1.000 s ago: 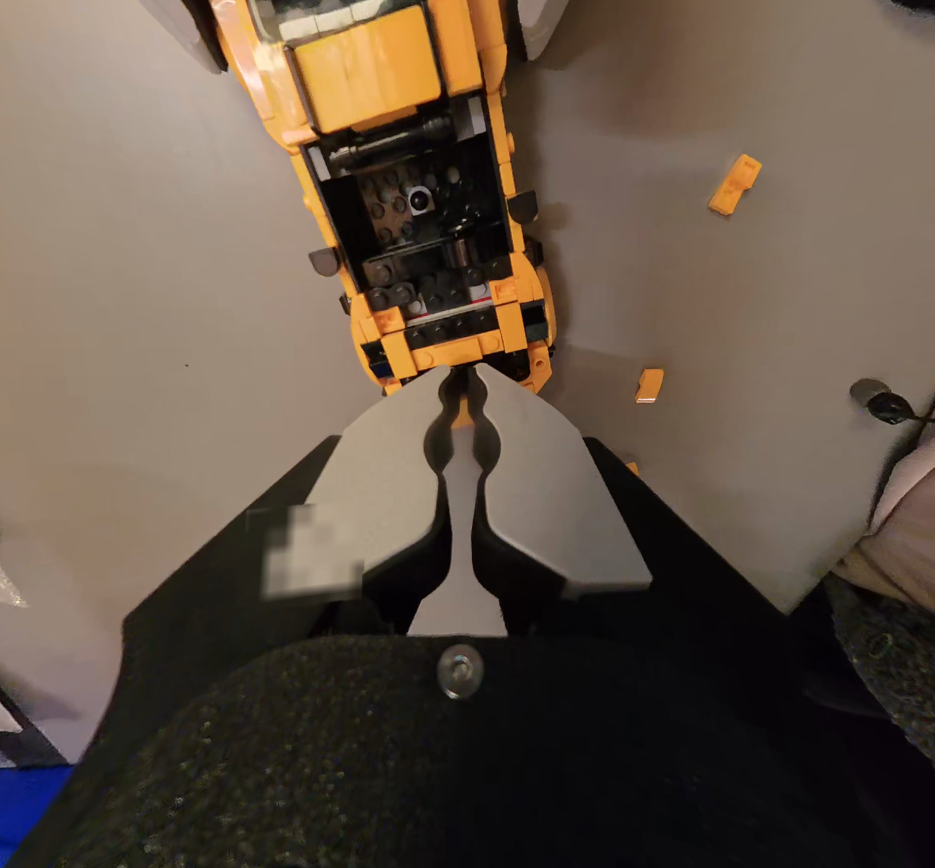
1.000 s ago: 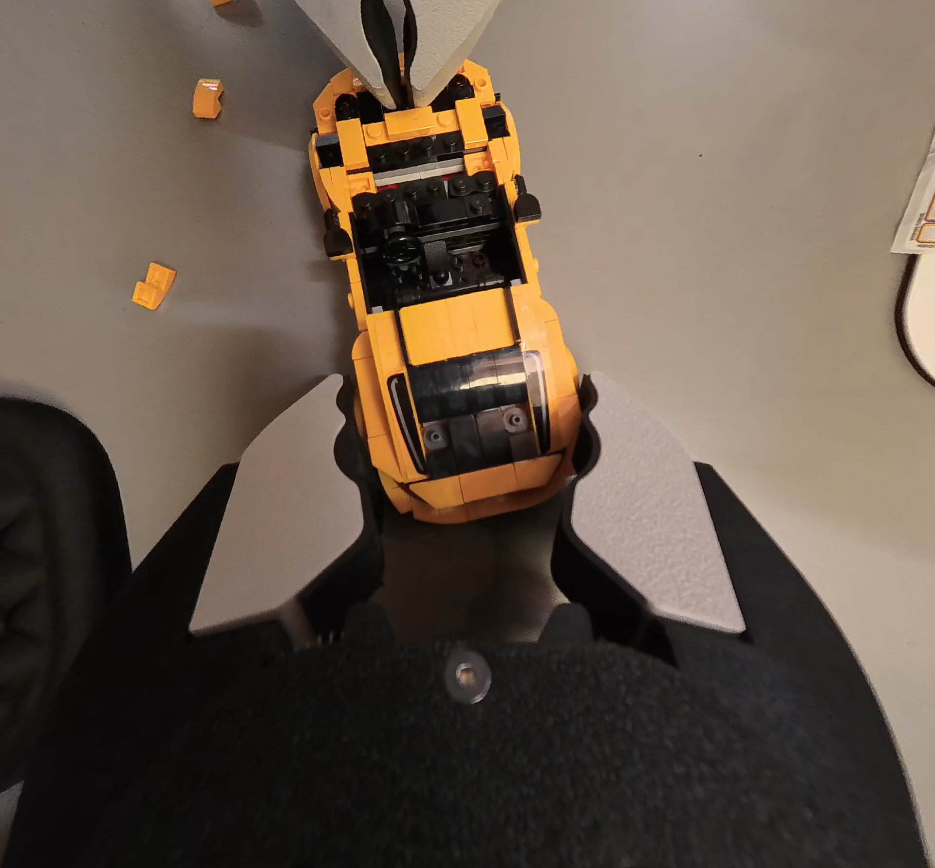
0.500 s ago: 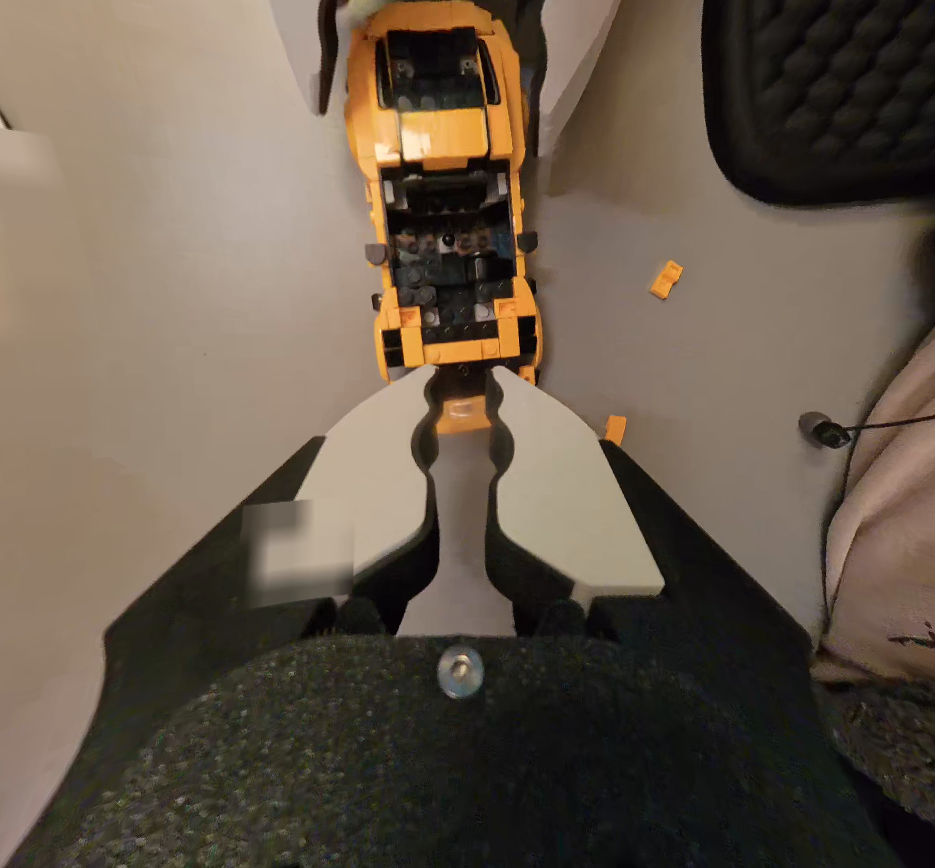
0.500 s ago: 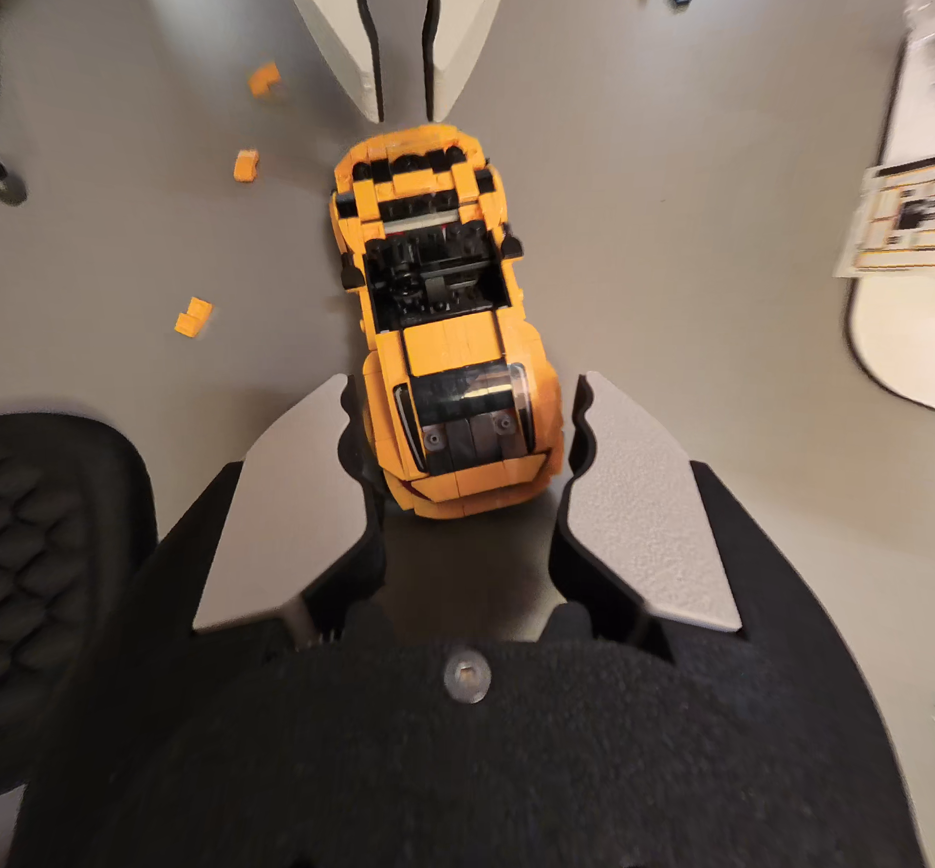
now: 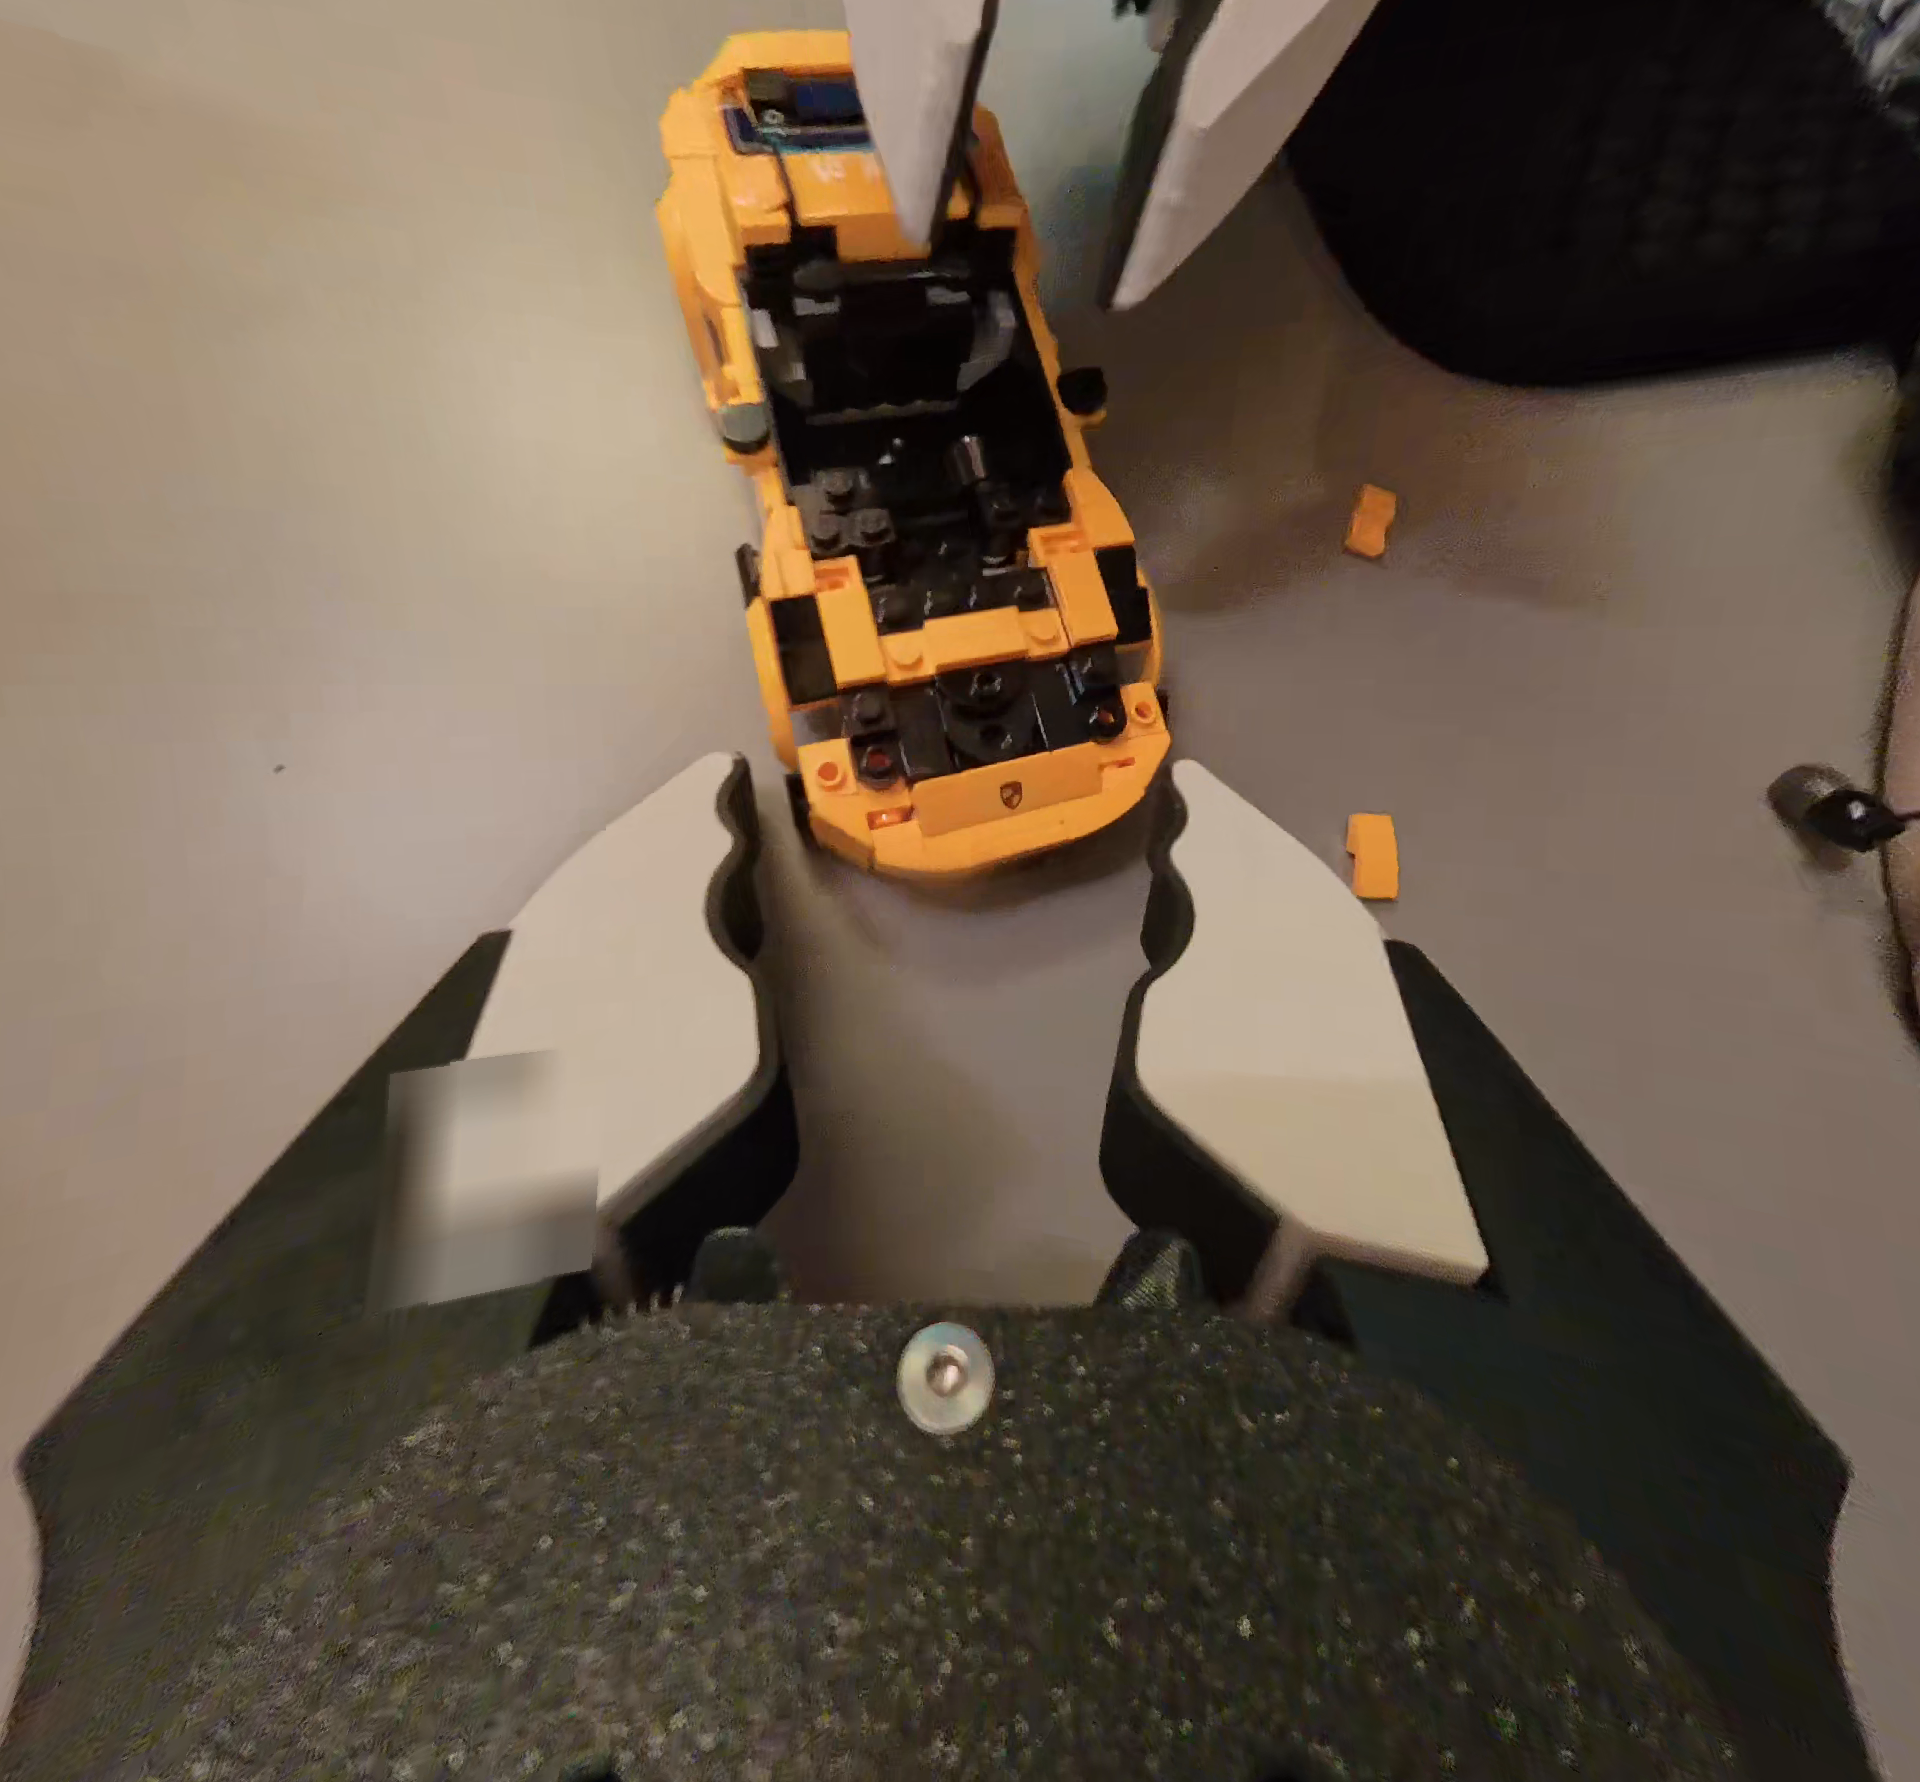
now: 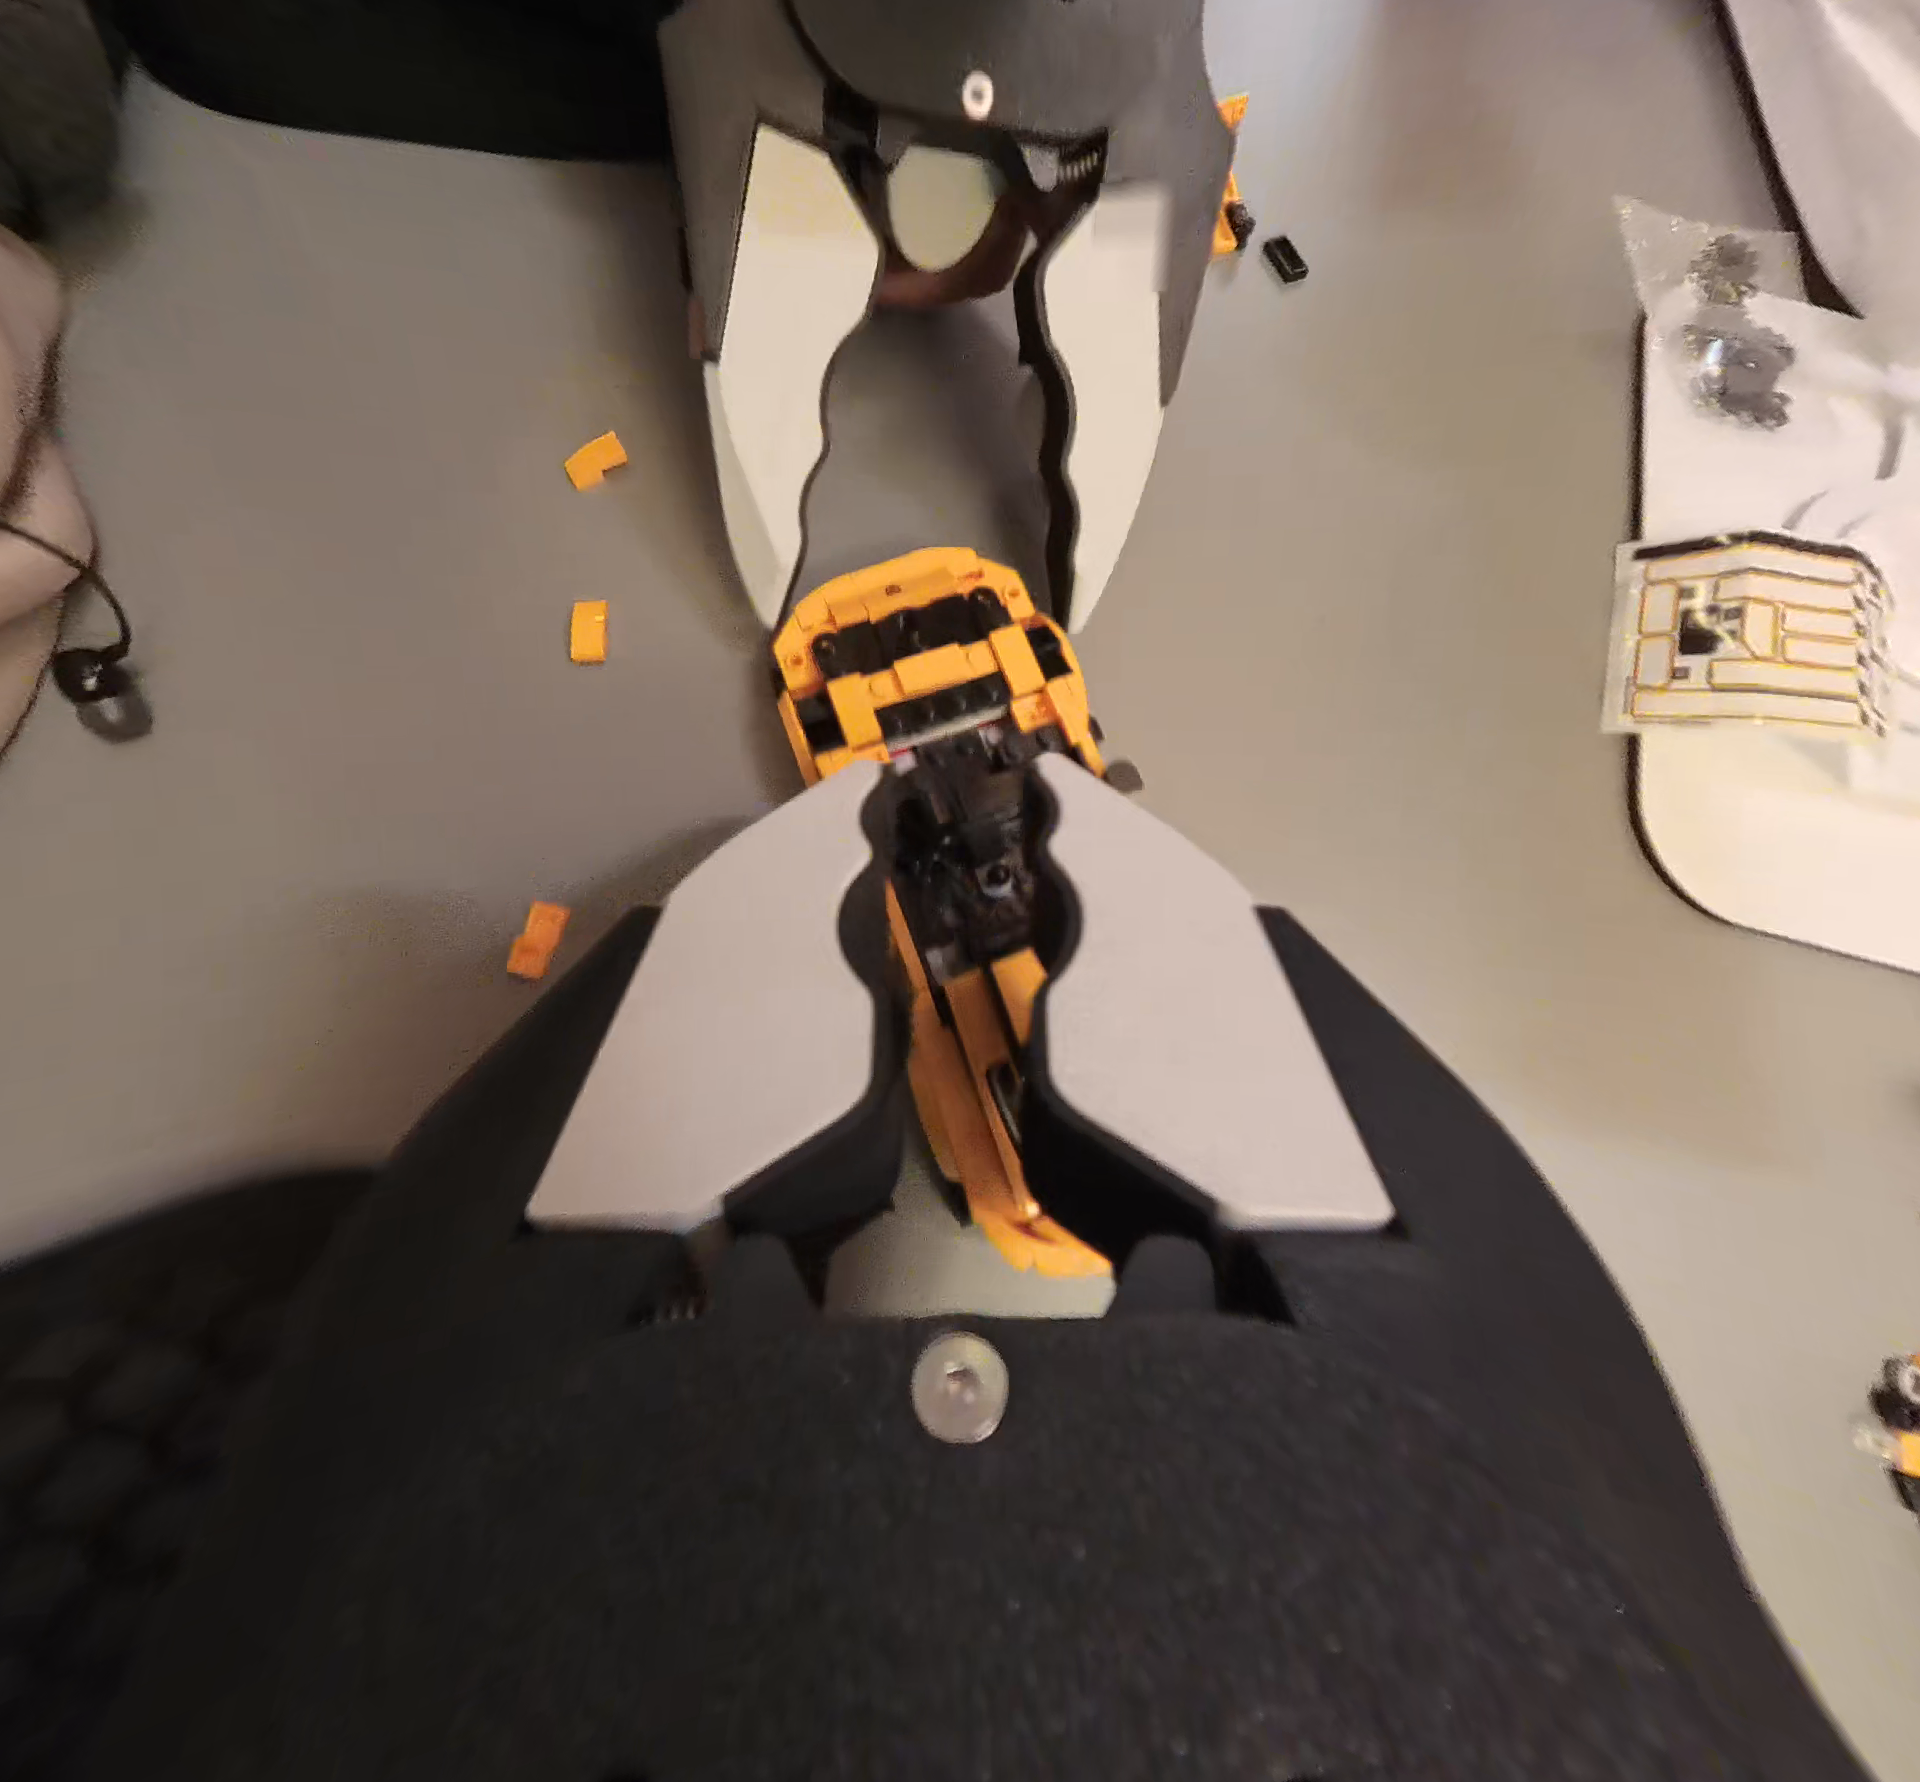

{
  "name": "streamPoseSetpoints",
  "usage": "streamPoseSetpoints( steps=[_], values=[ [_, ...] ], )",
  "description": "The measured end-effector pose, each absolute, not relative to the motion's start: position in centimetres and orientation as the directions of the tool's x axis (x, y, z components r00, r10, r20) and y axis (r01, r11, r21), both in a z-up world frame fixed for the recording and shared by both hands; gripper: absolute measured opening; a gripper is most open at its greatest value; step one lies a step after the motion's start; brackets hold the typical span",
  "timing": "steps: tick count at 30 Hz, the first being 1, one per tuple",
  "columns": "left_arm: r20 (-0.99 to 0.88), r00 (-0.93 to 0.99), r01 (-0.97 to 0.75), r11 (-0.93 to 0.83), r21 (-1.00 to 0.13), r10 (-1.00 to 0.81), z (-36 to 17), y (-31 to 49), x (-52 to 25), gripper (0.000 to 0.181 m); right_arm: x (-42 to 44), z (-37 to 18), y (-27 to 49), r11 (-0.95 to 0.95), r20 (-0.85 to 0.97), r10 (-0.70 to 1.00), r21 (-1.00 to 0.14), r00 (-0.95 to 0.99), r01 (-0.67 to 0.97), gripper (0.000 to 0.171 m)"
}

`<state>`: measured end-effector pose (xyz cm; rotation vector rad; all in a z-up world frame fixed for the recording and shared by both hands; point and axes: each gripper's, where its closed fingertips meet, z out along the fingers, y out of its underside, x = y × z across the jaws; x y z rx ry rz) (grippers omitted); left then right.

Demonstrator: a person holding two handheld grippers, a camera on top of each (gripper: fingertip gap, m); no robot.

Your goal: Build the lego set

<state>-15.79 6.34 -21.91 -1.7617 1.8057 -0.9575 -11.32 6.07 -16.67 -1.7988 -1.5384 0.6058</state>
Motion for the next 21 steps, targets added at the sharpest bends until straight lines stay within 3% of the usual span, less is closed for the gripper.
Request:
streamPoseSetpoints(
  steps=[6, 15, 21],
  values=[
    [0.075, -0.126, -0.661, 0.028, -0.75, -0.989, -22.5, 5.8, -15.6, 0.067, -14.1, -18.2, 5.5, -0.066, 0.107, 0.981, -0.595, 0.16, 0.801, 0.0],
    [0.068, -0.115, -0.658, 0.025, -0.752, -0.991, -22.5, 5.6, -16.0, 0.066, -15.8, -20.1, 5.6, -0.041, 0.11, 0.991, -0.324, 0.08, 0.945, 0.003],
    [0.082, -0.11, -0.654, 0.01, -0.756, -0.991, -22.5, 5.6, -16.0, 0.066, -15.7, -20.3, 5.7, -0.05, 0.103, 0.991, -0.271, 0.081, 0.961, 0.0]
  ],
)
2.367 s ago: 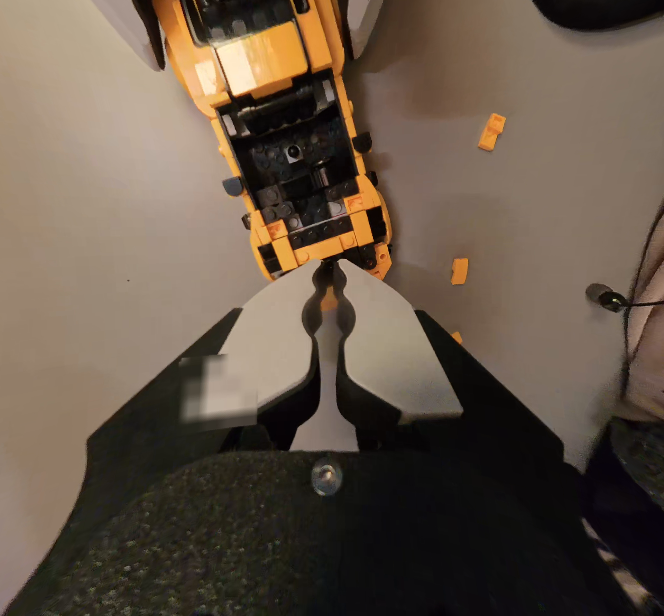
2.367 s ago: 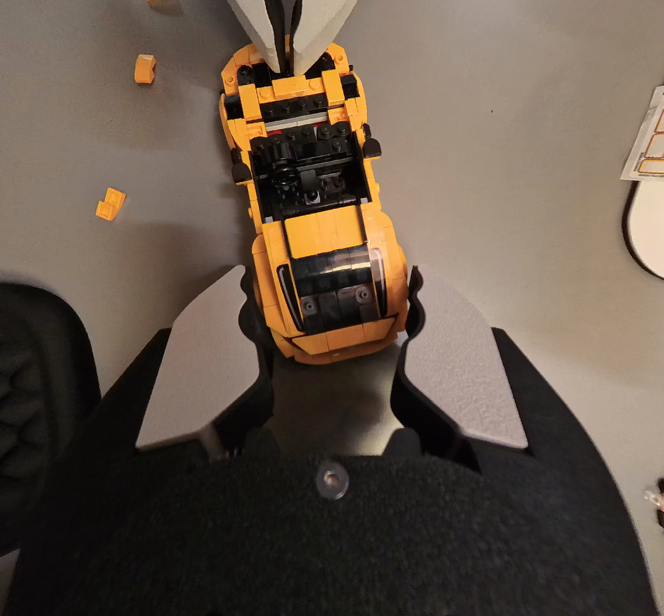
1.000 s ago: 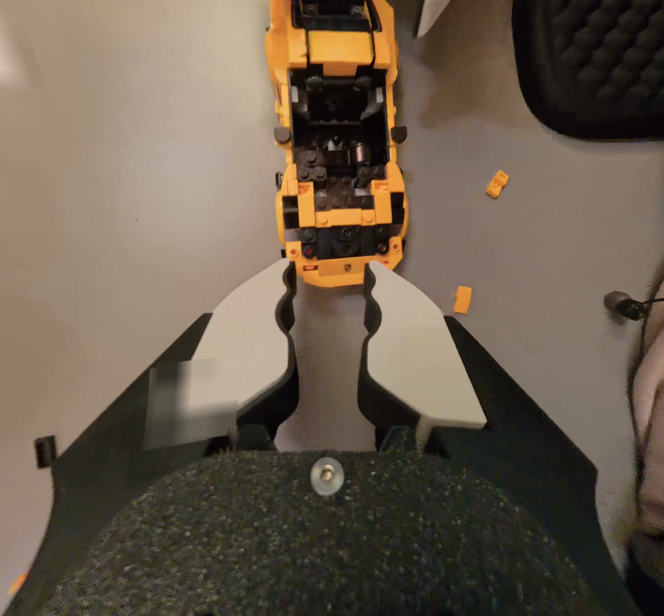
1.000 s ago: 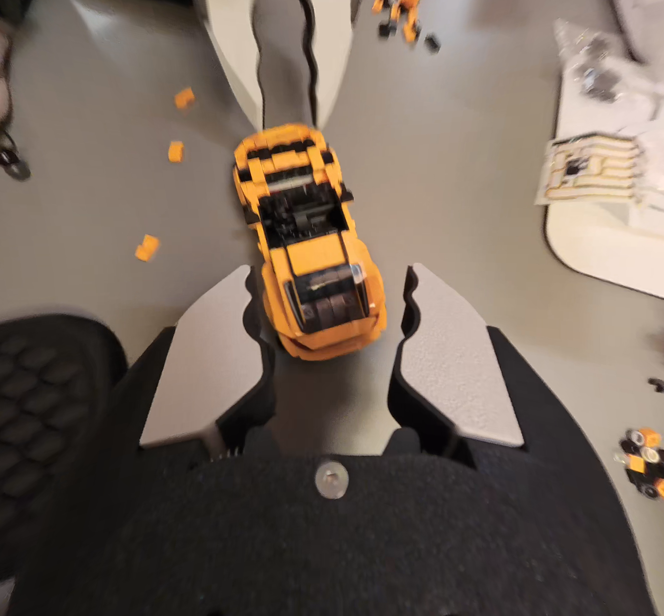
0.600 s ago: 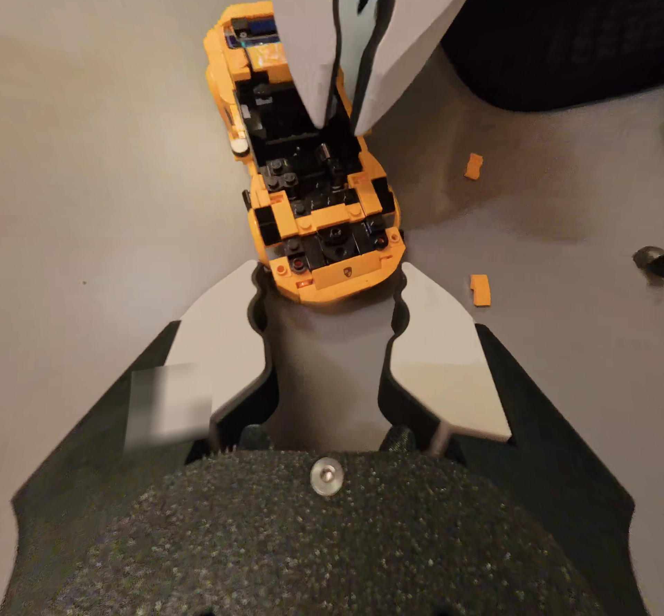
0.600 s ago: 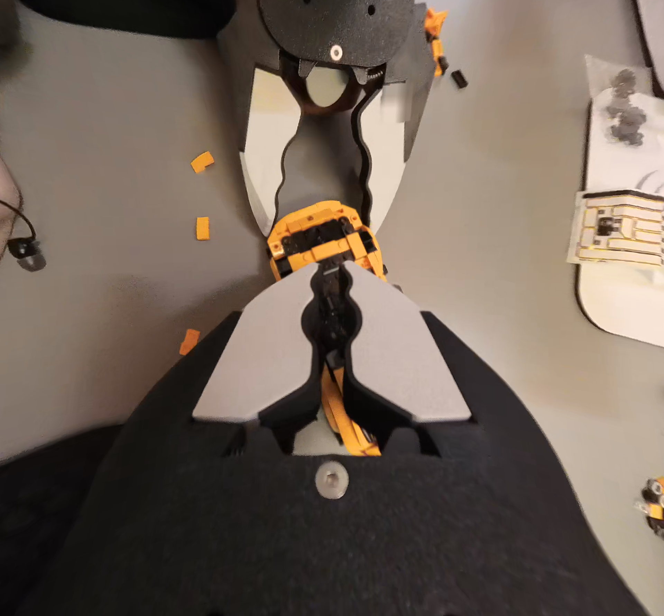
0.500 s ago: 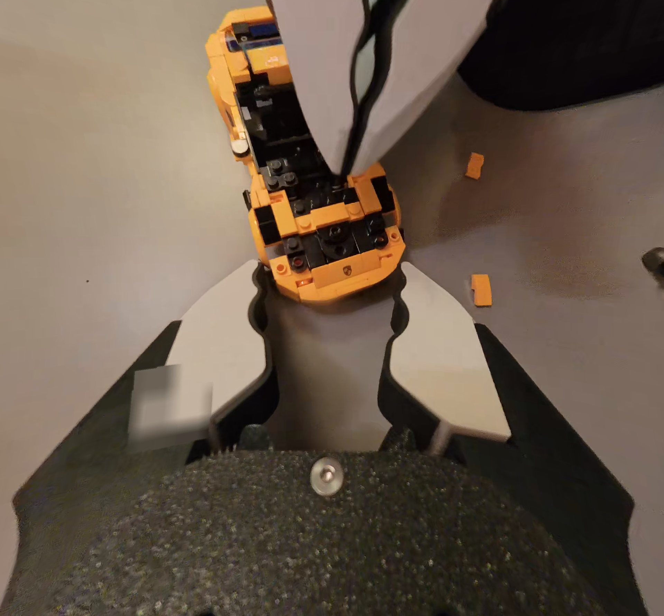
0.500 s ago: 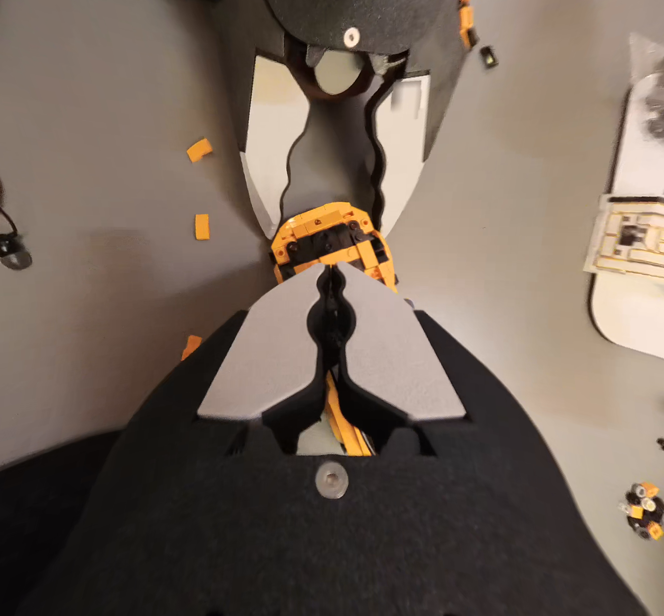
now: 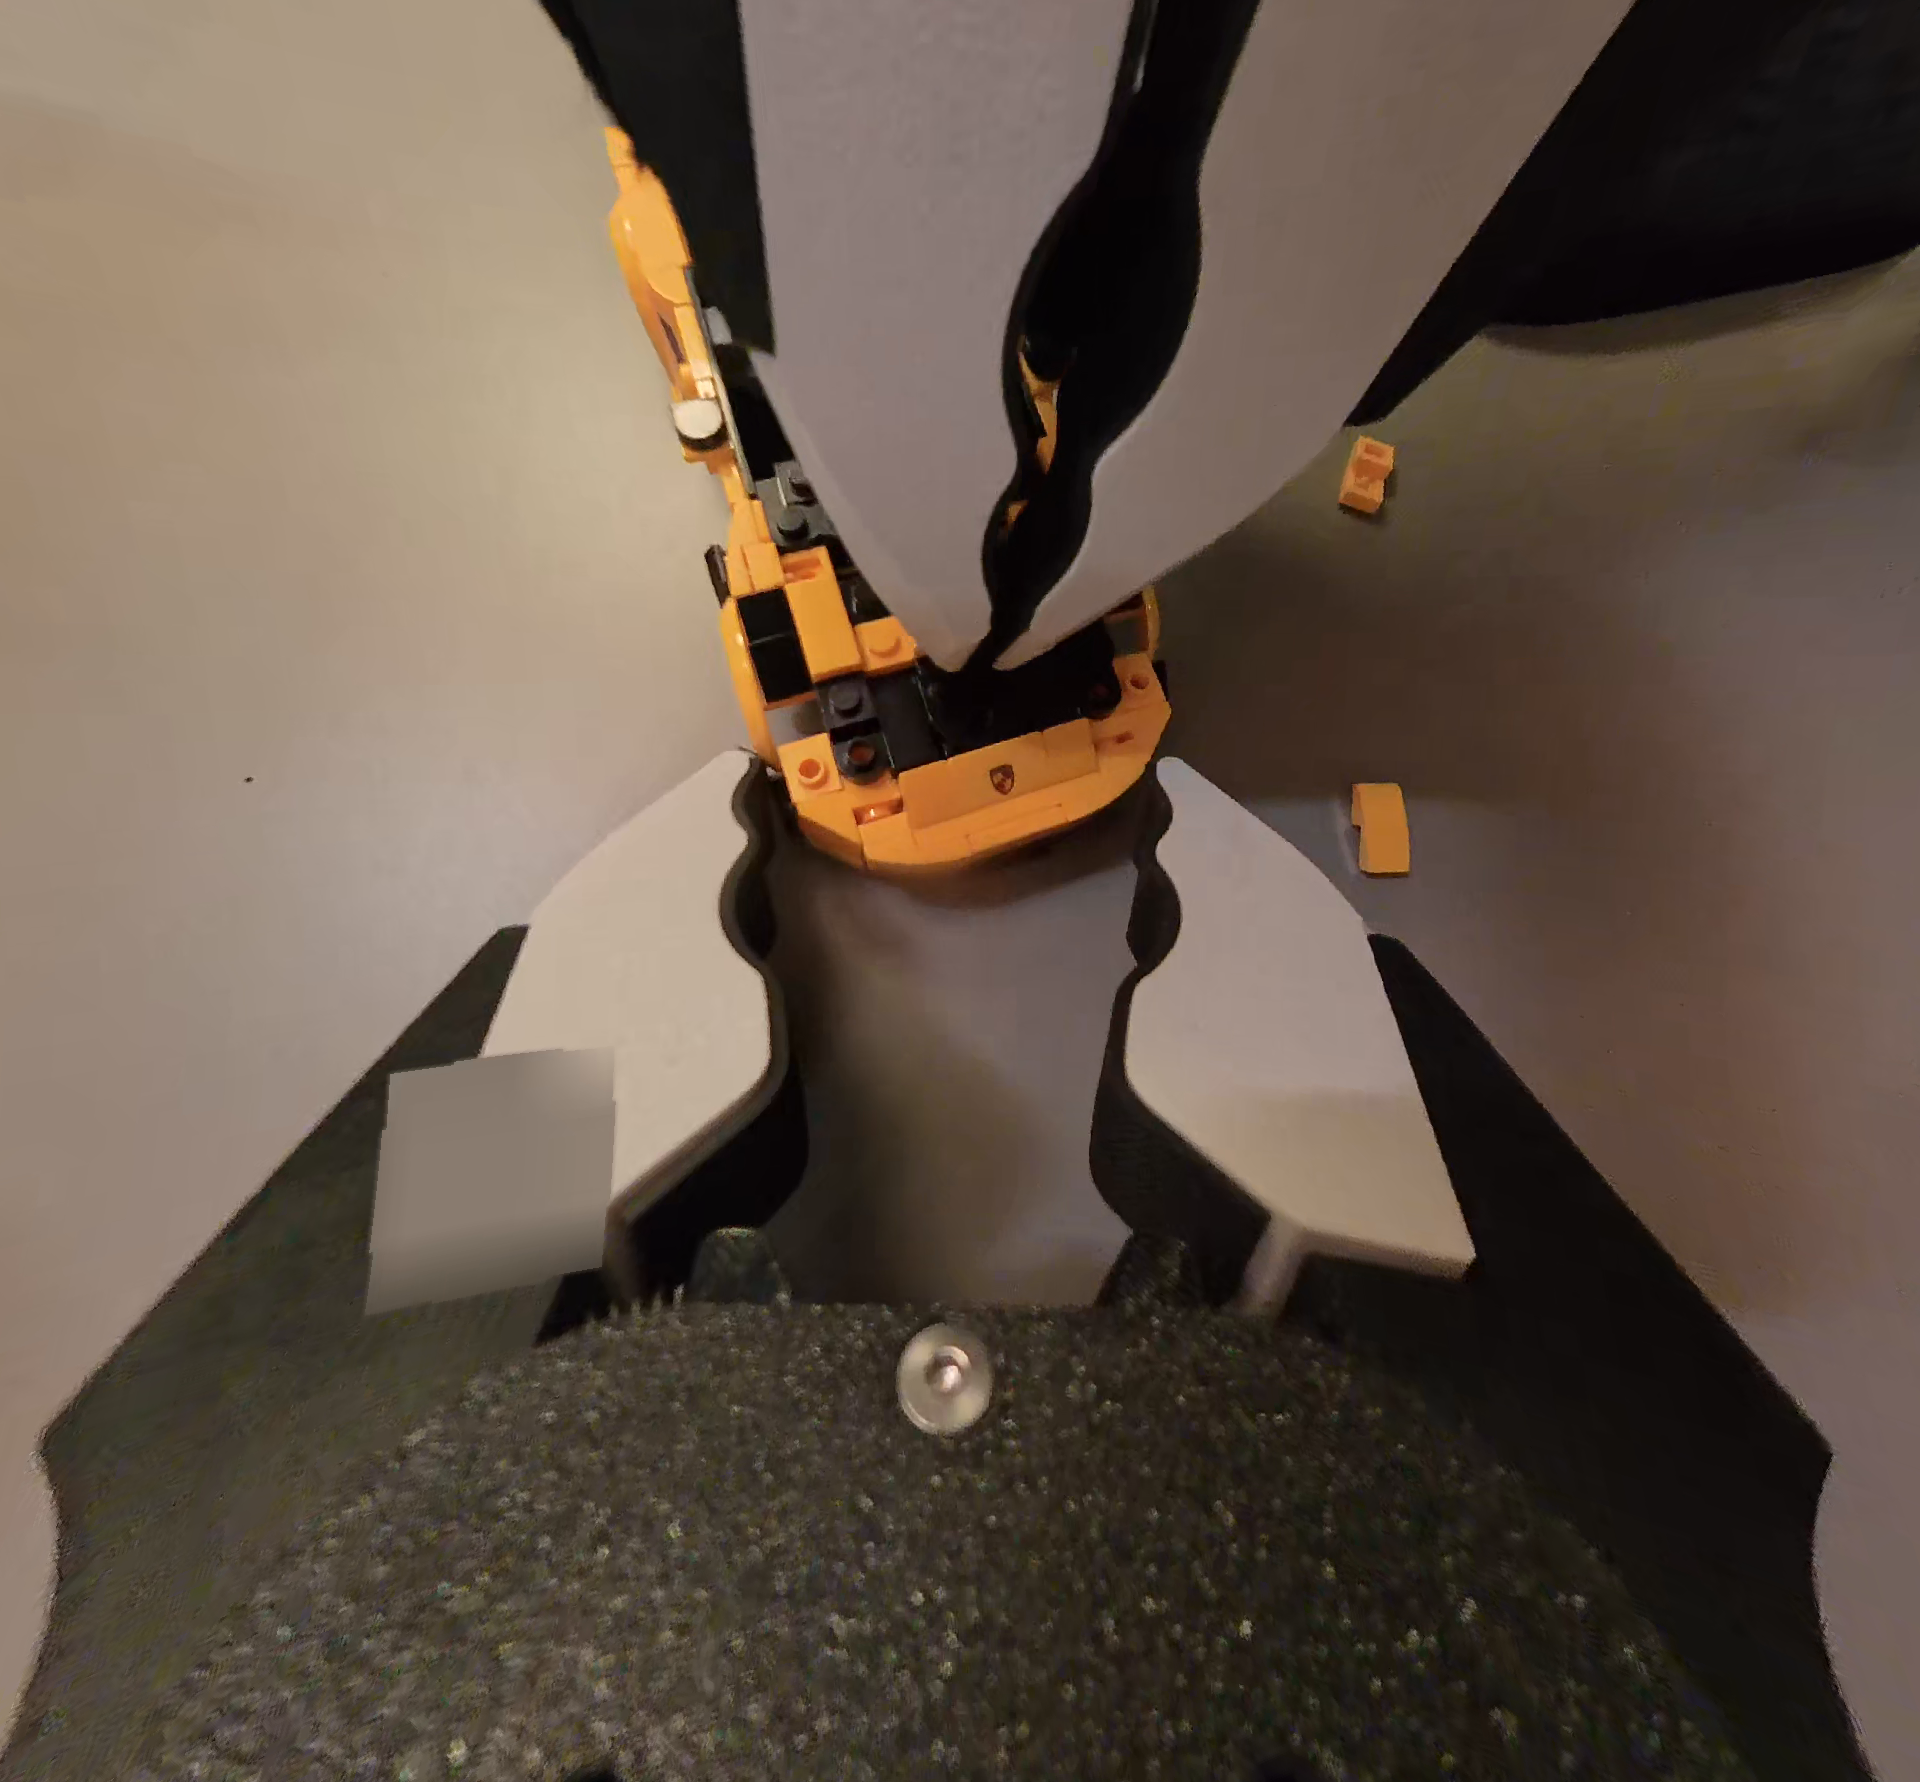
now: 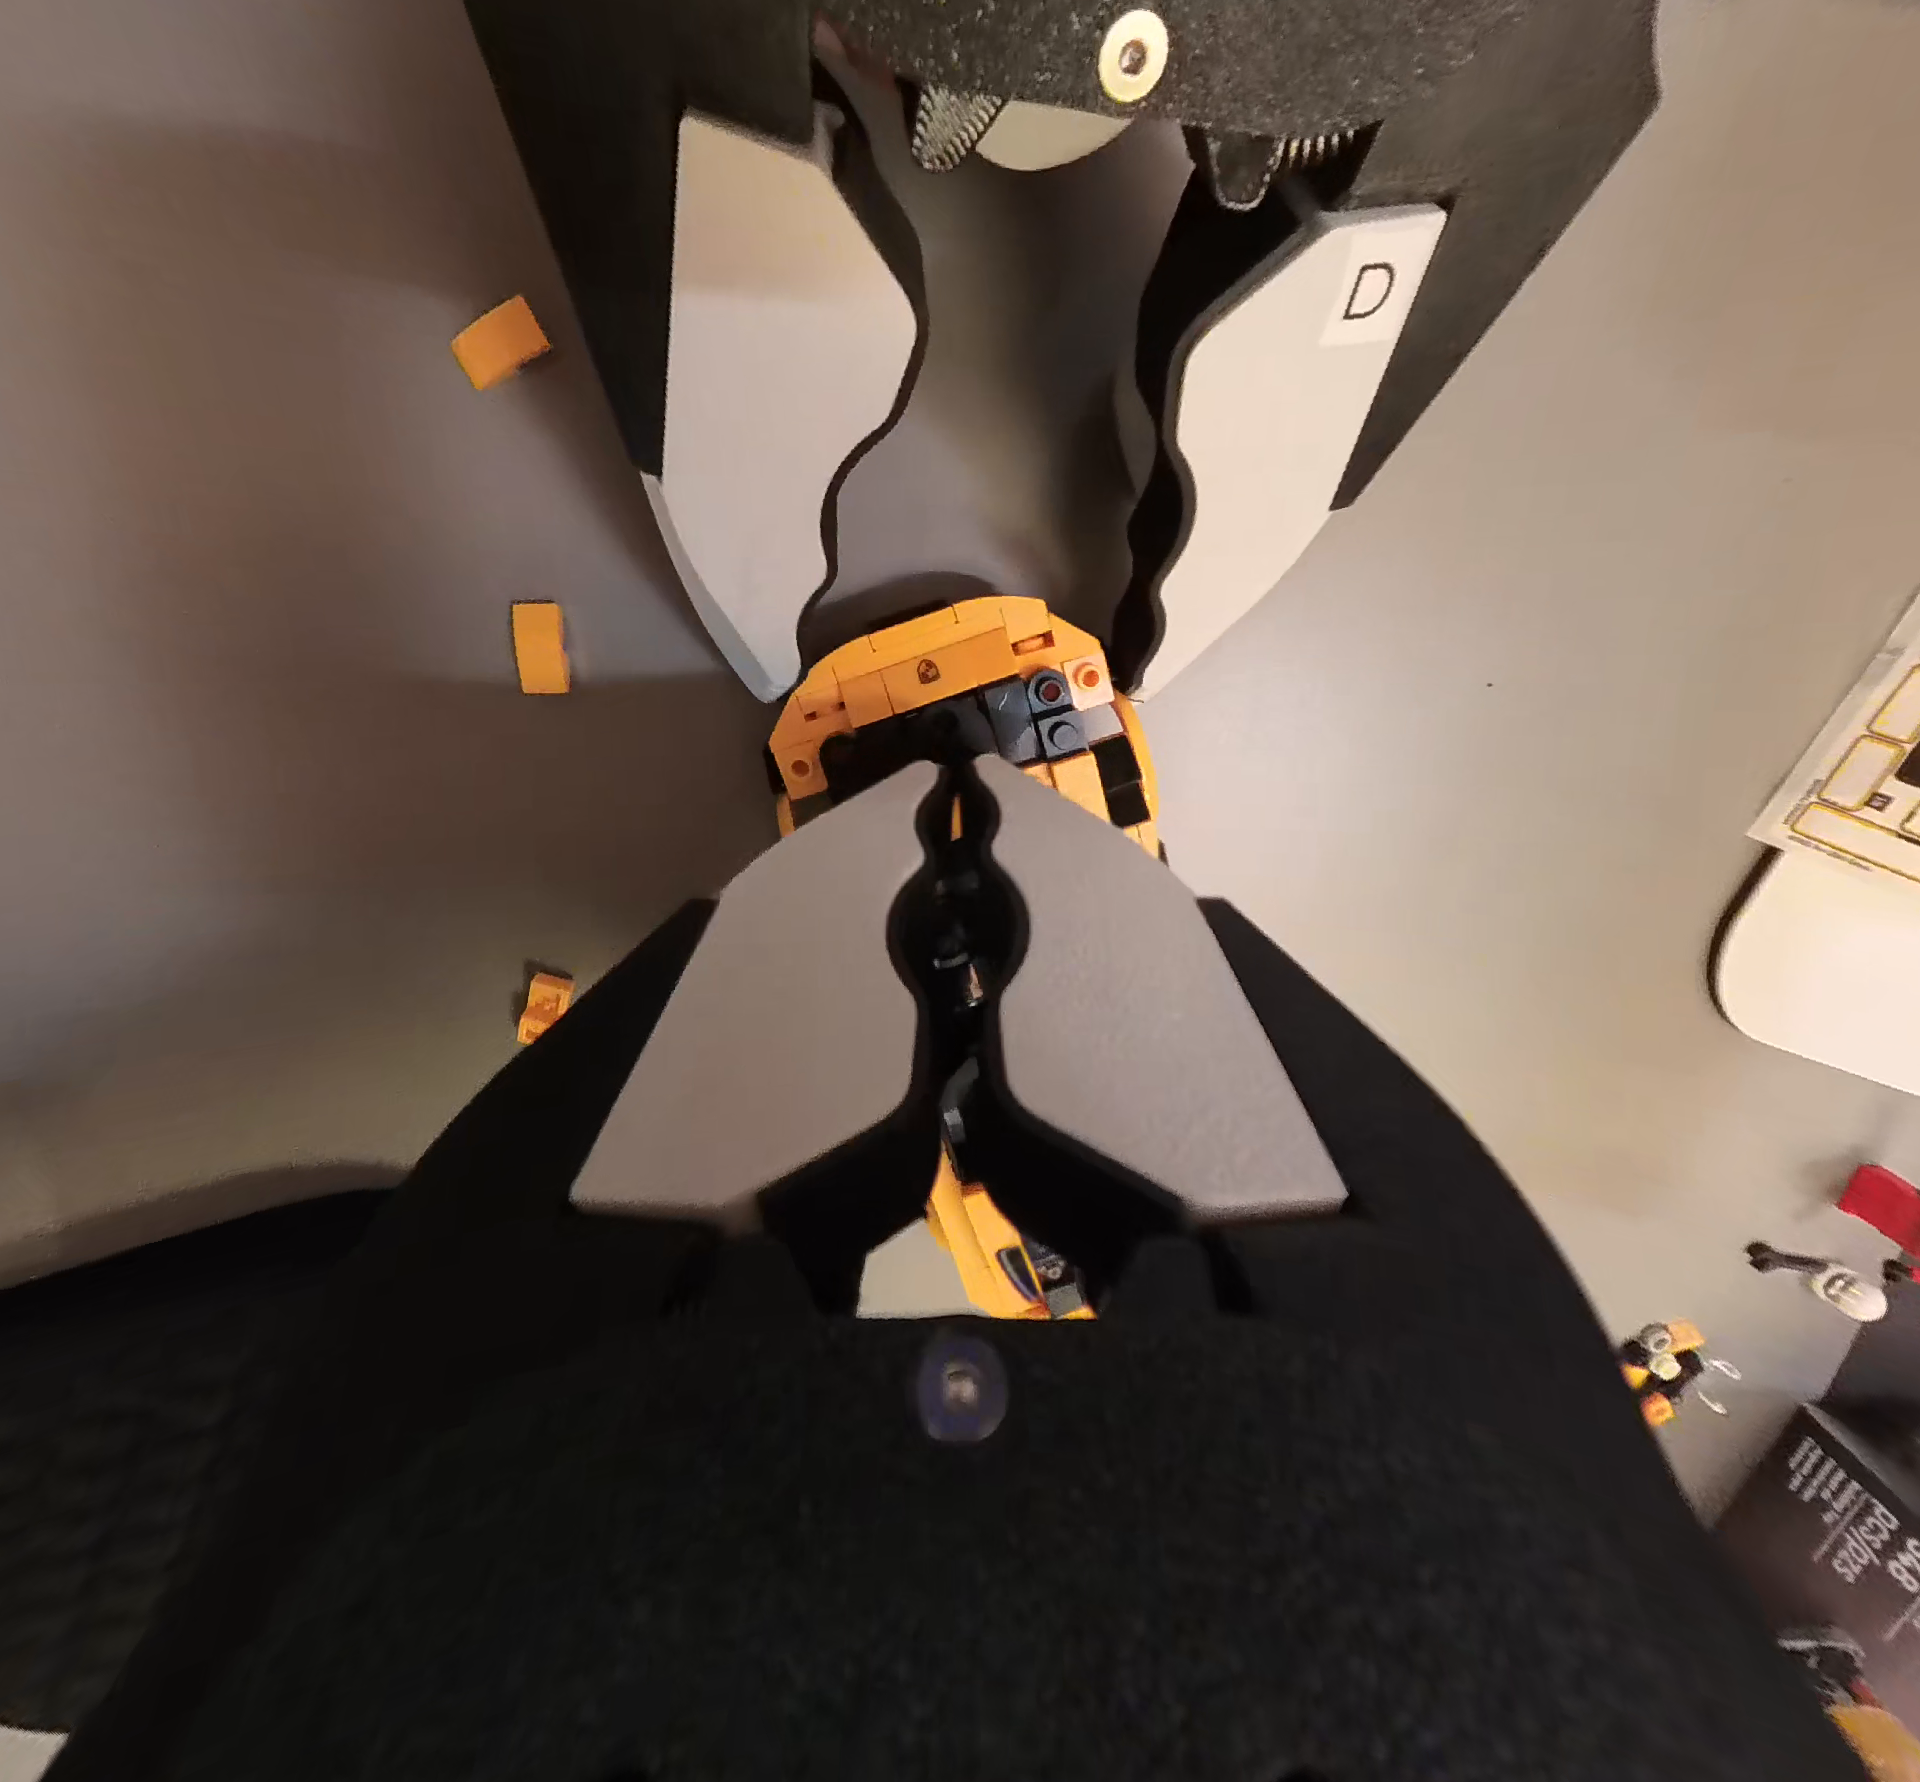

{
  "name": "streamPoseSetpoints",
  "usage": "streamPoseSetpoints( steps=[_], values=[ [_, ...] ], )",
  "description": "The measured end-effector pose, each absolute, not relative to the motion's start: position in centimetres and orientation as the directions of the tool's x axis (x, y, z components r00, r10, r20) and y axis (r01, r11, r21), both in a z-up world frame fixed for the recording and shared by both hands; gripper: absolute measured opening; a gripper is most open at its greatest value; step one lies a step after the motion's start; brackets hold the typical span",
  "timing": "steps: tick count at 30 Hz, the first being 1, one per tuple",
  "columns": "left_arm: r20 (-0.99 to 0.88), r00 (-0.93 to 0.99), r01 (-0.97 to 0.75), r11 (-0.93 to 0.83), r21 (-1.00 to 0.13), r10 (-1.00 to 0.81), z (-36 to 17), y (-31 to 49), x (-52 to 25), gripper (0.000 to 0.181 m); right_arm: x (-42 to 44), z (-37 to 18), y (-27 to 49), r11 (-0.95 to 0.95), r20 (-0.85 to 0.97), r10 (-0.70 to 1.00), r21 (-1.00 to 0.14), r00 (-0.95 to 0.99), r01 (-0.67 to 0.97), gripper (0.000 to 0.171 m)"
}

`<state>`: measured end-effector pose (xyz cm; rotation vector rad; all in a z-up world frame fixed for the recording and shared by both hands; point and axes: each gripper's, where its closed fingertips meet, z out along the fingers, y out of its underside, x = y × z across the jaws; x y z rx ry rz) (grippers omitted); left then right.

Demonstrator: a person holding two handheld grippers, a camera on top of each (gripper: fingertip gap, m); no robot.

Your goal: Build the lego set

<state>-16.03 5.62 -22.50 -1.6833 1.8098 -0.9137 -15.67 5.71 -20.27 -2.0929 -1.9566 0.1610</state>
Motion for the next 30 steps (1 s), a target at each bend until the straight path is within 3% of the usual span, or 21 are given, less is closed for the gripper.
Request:
streamPoseSetpoints(
  steps=[8, 17, 30],
  values=[
    [0.069, -0.139, -0.657, 0.04, -0.752, -0.988, -22.6, 5.8, -16.7, 0.066, -15.6, -20.4, 5.7, -0.039, 0.114, 0.991, -0.241, 0.068, 0.97, 0.0],
    [0.215, -0.132, -0.602, -0.095, -0.793, -0.968, -21.2, 7.0, -18.0, 0.059, -15.5, -20.3, 6.0, 0.019, 0.12, 0.993, -0.151, 0.0, 0.988, 0.005],
    [0.17, -0.141, -0.633, -0.044, -0.773, -0.975, -21.8, 7.2, -19.1, 0.054, -15.4, -20.5, 5.8, 0.015, 0.006, 1.0, -0.114, -0.015, 0.993, 0.003]
  ],
)
